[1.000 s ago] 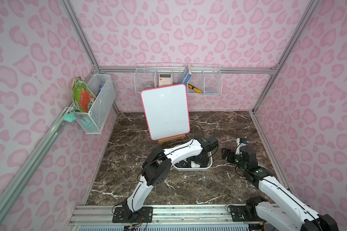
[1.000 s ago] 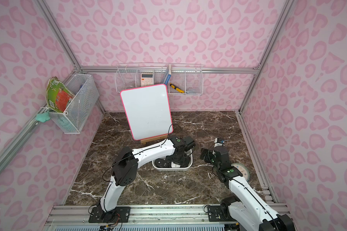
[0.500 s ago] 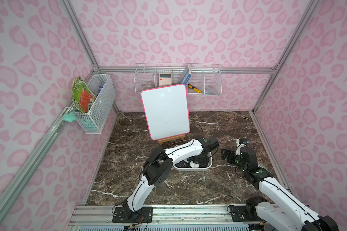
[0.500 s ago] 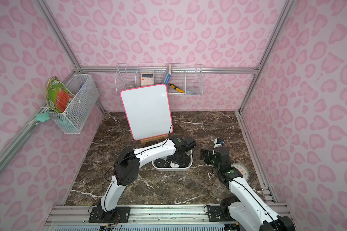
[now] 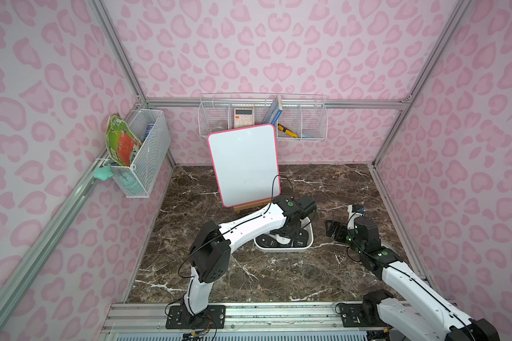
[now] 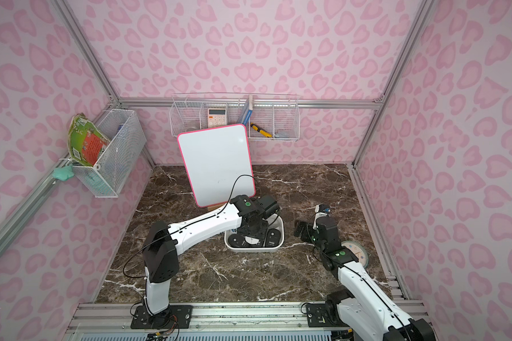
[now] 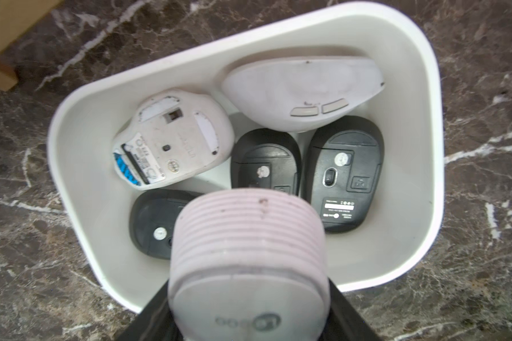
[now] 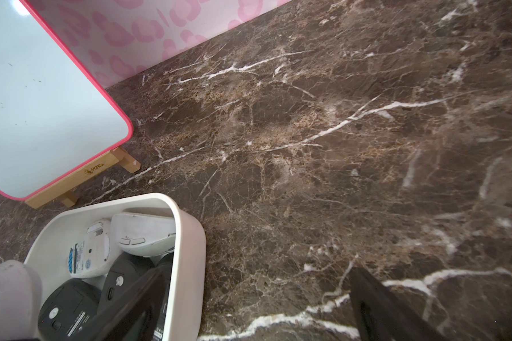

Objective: Take out the mouse from the storage box
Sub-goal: Pick up the mouse from the storage box, then place the mouse at the center of the board.

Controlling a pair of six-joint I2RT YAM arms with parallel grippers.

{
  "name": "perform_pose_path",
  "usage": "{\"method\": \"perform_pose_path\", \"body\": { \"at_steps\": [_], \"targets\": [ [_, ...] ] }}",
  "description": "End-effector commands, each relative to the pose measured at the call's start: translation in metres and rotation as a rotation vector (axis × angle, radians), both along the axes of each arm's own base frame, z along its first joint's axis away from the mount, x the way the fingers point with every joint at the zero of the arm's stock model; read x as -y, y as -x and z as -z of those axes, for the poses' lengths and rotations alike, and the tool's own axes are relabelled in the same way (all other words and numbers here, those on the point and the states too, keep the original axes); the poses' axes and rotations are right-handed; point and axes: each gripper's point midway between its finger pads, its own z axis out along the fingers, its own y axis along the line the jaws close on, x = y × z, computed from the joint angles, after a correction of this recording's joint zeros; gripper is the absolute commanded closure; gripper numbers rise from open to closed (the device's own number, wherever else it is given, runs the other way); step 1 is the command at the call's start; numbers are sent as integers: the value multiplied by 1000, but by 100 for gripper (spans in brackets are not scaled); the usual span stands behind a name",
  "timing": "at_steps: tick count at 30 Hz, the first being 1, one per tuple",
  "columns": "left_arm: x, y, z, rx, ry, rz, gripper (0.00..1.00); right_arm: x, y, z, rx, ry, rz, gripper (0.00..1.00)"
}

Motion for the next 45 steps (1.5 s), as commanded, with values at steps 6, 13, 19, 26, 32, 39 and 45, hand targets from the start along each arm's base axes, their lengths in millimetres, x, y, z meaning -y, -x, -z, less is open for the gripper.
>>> {"method": "perform_pose_path", "body": {
  "at_steps": [6, 13, 19, 26, 32, 39, 45],
  "targets": [
    [-74, -8, -19, 32, 33, -161, 42, -16, -4, -9, 12, -22, -60, 1],
    [-150, -5, 1, -9, 77, -340, 42, -42, -5, -8, 0, 25, -121, 1],
    [-190, -4, 32, -64, 117, -471, 41, -71, -7, -6, -4, 80, -208, 1],
    [-204, -8, 58, -101, 123, -530, 39, -111, -6, -1, -13, 211, -359, 2],
    [-206, -11, 74, -122, 121, -543, 38, -129, -8, 10, -74, 292, -437, 3],
    [-206, -8, 92, -155, 114, -540, 29, -134, -11, 14, -79, 319, -461, 4],
    [-208, -9, 89, -135, 109, -540, 14, -136, -19, 13, -78, 377, -480, 5]
  ]
}}
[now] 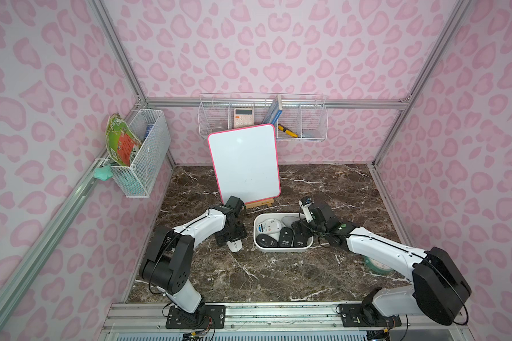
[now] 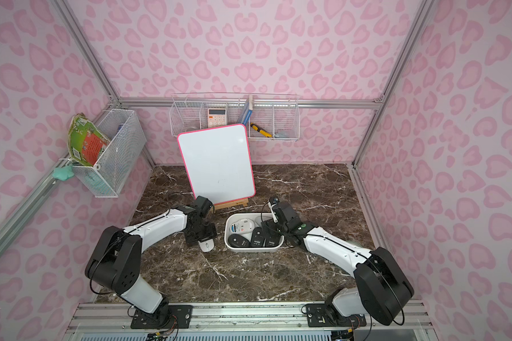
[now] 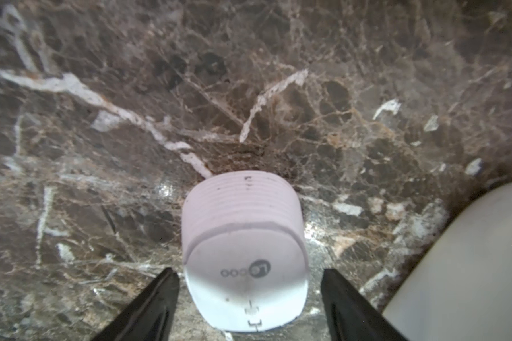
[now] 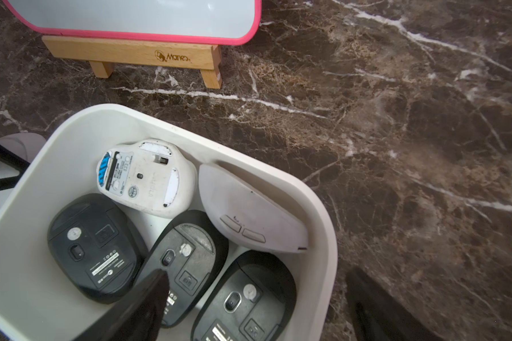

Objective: Take out the mouse from the storage box
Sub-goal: Place the mouse at the center of the board, then pick up the mouse from the storage box.

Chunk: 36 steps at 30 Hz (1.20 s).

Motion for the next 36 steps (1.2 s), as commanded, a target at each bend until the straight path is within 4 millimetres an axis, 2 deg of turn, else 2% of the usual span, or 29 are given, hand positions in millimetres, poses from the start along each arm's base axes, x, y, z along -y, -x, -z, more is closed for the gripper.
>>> {"method": "perform_pose_path", "body": {
  "at_steps": [1, 6, 10, 14, 20, 25, 29, 36],
  "targets": [
    [-2, -1, -6, 27, -4, 1, 13, 0, -5, -3, 20, 42, -16, 5],
    [-9, 6, -21, 140, 21, -22, 8, 0, -8, -4, 25, 54, -15, 5],
    [-18, 14, -38, 237, 25, -30, 7, 0, -10, -4, 27, 59, -14, 5],
    [-28, 19, -59, 357, 20, -37, 7, -12, -15, -5, 22, 53, -51, 7],
    [-37, 27, -85, 538, 50, -43, 1, -24, -23, 5, -16, 78, -71, 8],
    [-41, 33, -93, 621, 65, -32, 1, -36, -20, 15, -58, 94, -139, 14],
    [-36, 33, -95, 650, 95, -6, 1, -42, -19, 24, -106, 124, -157, 15],
    [-36, 32, -92, 643, 86, -1, 1, -42, -22, 26, -114, 150, -150, 19]
  ]
}}
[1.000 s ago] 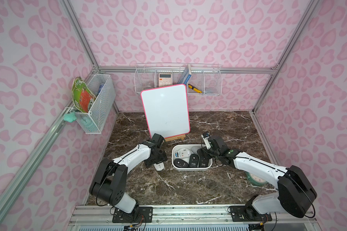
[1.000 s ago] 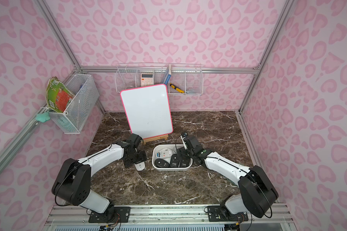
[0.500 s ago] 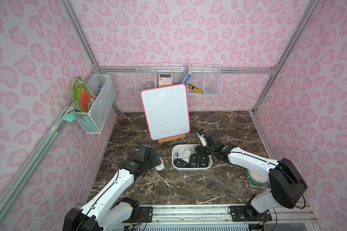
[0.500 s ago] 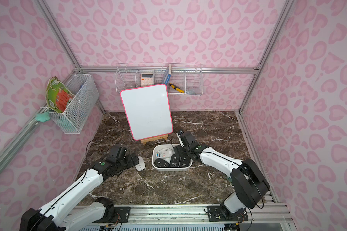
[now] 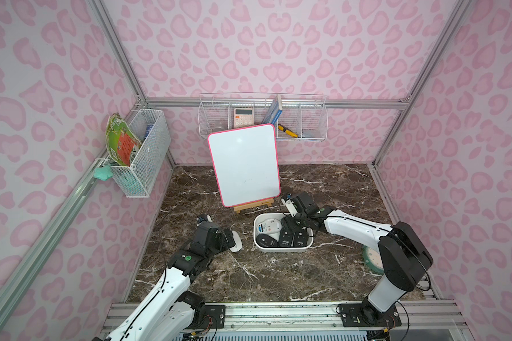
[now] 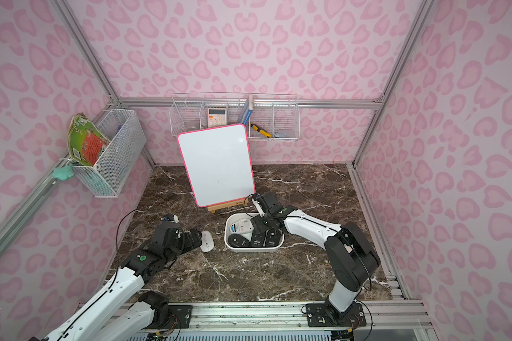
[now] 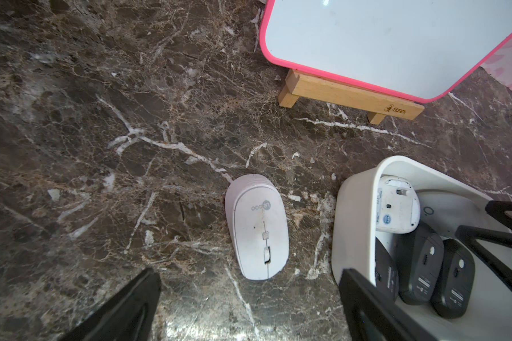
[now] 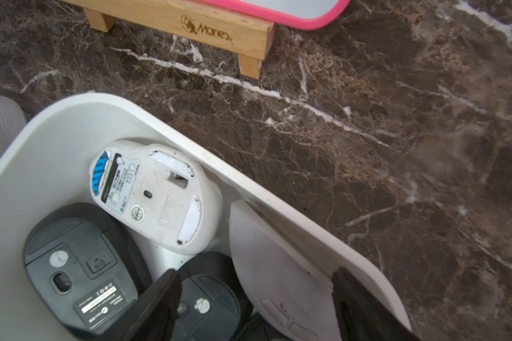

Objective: Take out the mouse from the storage box
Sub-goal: Pick up the mouse from the storage box.

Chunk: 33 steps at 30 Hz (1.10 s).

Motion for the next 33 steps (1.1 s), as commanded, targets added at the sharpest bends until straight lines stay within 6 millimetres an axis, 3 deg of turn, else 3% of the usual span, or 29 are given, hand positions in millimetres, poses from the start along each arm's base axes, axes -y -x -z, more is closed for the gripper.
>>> {"method": "perform_pose_path", "body": {
  "at_steps": [1, 21, 33],
  "targets": [
    [1, -3, -4, 19, -2, 8, 1, 4, 1, -2, -4, 25, 0, 20],
    [-2, -6, -1, 14, -23, -8, 1, 4, -6, 25, -45, 103, -21, 21],
    [-3, -7, 5, -7, -36, -15, 1, -3, 10, 9, -21, 78, -55, 36]
  ]
}}
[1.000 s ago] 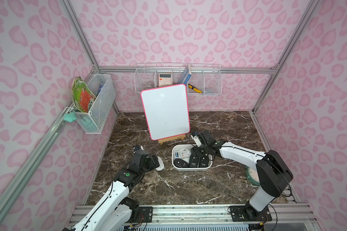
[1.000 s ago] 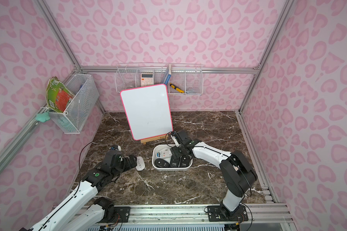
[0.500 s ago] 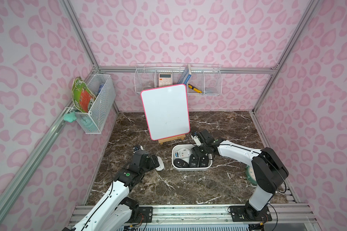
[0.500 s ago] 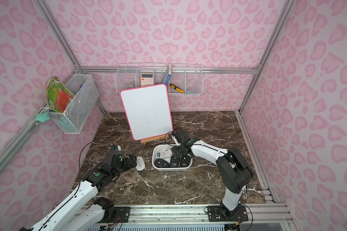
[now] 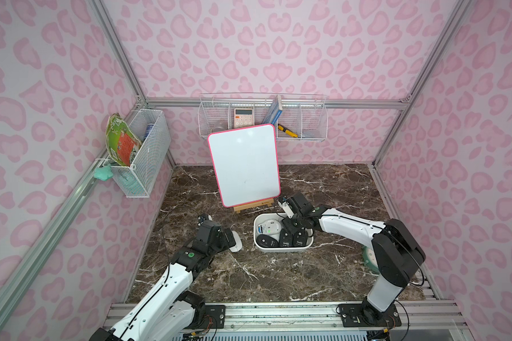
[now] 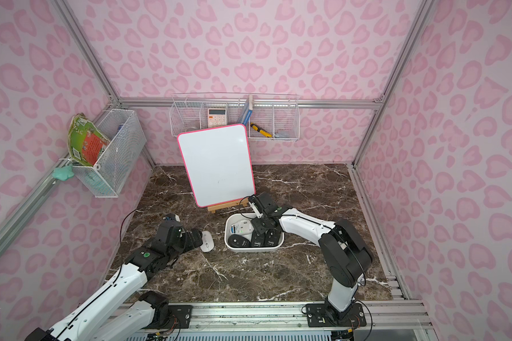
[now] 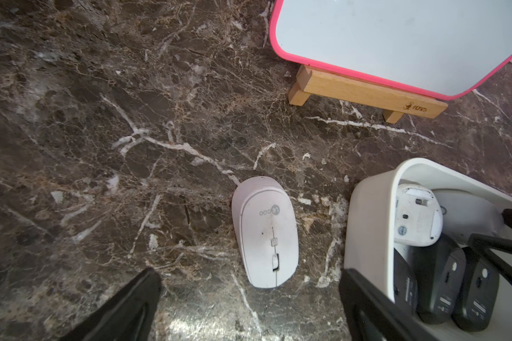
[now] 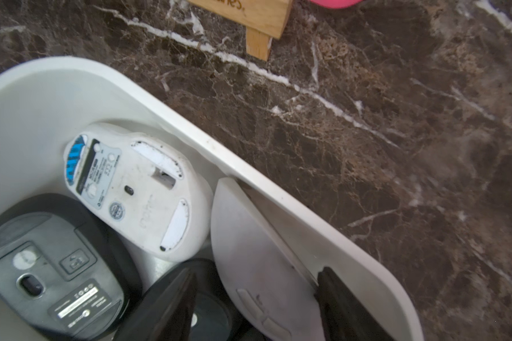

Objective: Take out the mouse from the storage box
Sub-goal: Pick up the mouse from the storage box.

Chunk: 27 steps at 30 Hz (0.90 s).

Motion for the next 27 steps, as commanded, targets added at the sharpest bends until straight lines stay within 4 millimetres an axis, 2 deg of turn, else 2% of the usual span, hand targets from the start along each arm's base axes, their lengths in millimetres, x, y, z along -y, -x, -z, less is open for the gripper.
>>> {"method": "perform_pose_path", "body": {
  "at_steps": [1, 6, 10, 13, 21, 27],
  "targets": [
    [-1, -3, -3, 16, -8, -4, 1, 1, 9, 1, -24, -4, -13, 36],
    [-2, -3, -2, 12, -11, -7, 1, 4, 13, 4, -32, 6, -21, 36],
    [-2, -3, -1, 6, -13, -8, 1, 7, 8, -2, 2, 16, -11, 26],
    [-1, -3, -1, 4, -12, -7, 1, 9, 2, -4, 19, 25, -6, 22],
    [-2, -3, -2, 10, -13, -8, 1, 12, -5, 13, -9, 31, -8, 22],
    [-1, -4, -2, 7, -10, -5, 1, 5, -4, 21, -36, 19, -34, 24]
  ]
}}
